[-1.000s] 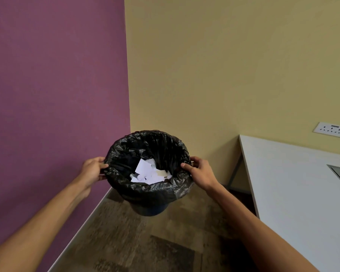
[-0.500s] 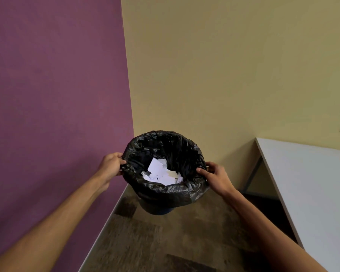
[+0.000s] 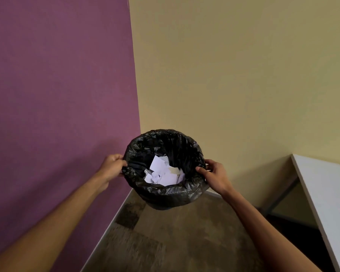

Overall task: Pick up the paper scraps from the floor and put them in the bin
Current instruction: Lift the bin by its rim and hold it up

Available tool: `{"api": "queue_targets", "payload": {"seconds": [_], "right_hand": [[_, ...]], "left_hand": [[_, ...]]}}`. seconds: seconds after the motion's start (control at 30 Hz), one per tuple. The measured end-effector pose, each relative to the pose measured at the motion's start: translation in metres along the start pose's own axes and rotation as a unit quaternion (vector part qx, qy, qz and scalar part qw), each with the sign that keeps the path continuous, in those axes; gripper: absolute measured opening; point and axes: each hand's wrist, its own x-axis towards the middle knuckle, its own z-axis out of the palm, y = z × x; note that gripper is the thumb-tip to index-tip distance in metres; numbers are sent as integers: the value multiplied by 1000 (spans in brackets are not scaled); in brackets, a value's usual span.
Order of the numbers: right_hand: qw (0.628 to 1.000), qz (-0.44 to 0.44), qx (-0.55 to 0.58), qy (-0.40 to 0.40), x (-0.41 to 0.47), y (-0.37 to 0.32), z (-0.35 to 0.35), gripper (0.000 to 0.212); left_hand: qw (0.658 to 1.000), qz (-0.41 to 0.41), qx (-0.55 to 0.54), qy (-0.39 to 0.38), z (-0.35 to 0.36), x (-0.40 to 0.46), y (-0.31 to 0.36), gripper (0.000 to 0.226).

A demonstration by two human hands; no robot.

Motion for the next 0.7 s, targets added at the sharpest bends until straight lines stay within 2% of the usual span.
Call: {"api": "queue_targets", "payload": {"seconds": [0.3,0.7], "right_hand": [[997,1,-45,-55,145,1,2,38],[988,114,-68,-85,281,38,80,32]], "left_hand": [[997,-41,36,54,34,111,16,18],[990,-125,55,22,30,265,-37,21]]}}
